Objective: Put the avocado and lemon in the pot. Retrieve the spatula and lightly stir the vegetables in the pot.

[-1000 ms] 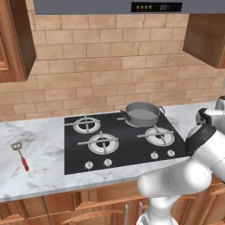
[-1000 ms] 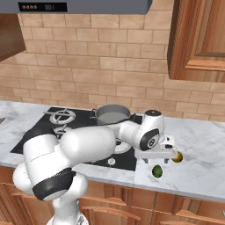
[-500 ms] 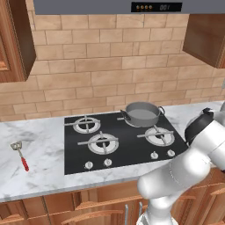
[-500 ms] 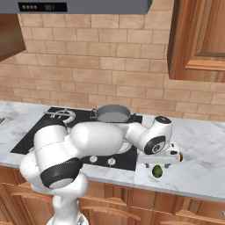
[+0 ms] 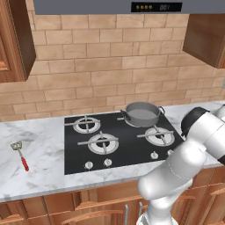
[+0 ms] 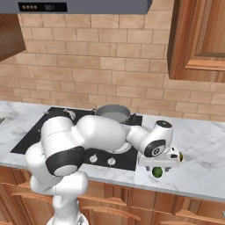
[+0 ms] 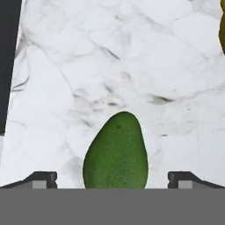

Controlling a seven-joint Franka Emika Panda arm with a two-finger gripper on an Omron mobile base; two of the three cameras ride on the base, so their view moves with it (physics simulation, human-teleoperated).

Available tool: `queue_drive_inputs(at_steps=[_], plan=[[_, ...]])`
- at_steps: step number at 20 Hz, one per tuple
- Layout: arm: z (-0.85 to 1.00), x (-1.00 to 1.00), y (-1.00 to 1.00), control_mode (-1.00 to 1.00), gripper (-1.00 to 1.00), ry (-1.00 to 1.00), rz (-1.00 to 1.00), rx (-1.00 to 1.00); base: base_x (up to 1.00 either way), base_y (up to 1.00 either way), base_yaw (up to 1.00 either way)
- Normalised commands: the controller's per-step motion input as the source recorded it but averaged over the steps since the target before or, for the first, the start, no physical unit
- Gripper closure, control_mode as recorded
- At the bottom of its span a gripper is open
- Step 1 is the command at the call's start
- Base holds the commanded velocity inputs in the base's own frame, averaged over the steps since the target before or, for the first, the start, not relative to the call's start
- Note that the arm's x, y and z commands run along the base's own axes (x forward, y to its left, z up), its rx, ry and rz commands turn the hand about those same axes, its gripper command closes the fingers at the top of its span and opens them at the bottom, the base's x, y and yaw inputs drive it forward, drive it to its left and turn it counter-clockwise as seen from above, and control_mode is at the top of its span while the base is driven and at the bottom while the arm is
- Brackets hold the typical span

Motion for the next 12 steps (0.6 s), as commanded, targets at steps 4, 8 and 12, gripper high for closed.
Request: queue_drive_inputs(at_steps=[4,8,12], plan=[[-0.31,0.00,0.00,-1.00,-1.00,0.00,0.00,0.00,0.00,0.00,0.00],[-0.27,0.13,0.00,-1.00,-1.00,0.00,0.00,0.00,0.00,0.00,0.00],[-0.14,0.14,0.00,-1.00,1.00,0.00,0.02,0.01,0.00,0.00,0.00]])
